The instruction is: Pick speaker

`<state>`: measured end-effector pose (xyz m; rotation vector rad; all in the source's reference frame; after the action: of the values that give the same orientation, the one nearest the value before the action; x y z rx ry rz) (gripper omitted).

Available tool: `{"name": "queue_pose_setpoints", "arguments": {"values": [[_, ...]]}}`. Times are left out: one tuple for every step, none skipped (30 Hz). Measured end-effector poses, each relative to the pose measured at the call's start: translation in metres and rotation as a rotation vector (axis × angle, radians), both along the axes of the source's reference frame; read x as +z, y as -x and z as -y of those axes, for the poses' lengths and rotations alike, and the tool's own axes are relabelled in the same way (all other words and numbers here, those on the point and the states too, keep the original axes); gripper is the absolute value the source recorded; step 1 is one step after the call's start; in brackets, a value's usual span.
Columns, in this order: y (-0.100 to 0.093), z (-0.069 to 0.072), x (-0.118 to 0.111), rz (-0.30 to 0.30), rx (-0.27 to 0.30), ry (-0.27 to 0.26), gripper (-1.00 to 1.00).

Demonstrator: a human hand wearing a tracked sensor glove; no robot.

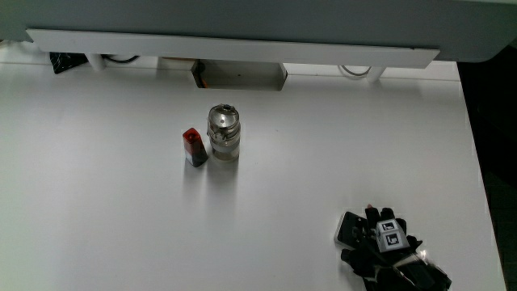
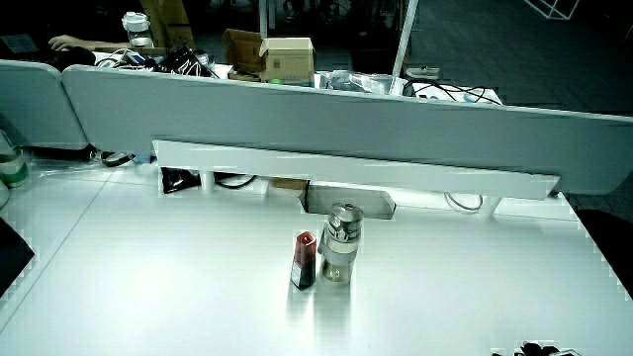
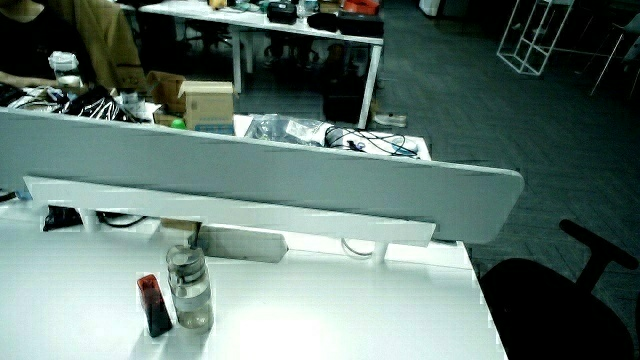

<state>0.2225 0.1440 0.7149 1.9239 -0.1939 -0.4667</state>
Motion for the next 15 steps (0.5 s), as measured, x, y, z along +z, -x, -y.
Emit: {"name": "queue_pose_setpoints", "arguments": {"values": [[0.001,-0.002,0.001,-0.009,-0.005,0.001,0.09],[0.002,-0.003,0.002,-0.018,-0.01,0.002,0.18],[0.004,-0.004,0.001,-0.042,-0.039,-0.037,0.27],[0.004,-0.004,0.0,-0.061,-0.052,-0.076,0.36],[0.005,-0.002,-0.007,-0.029,-0.051,-0.109,0.45],[0.005,-0.001,-0.007,-0.019,-0.062,-0.115,0.55],[0.006,0.0,-0.011,-0.013,-0.065,-0.135,0.64],[0.005,-0.002,-0.006,-0.03,-0.059,-0.117,0.73],[0.005,-0.004,-0.006,-0.018,-0.05,-0.124,0.82],[0.006,-0.004,-0.011,-0.008,-0.055,-0.141,0.91],[0.004,-0.005,-0.012,-0.033,-0.057,-0.167,1.0],[0.002,-0.006,-0.012,-0.018,-0.041,-0.16,1.0],[0.0,-0.006,-0.014,-0.038,-0.04,-0.182,1.0],[-0.001,-0.005,-0.018,-0.015,-0.033,-0.187,1.0],[-0.003,-0.006,-0.021,0.003,-0.016,-0.209,1.0]]}}
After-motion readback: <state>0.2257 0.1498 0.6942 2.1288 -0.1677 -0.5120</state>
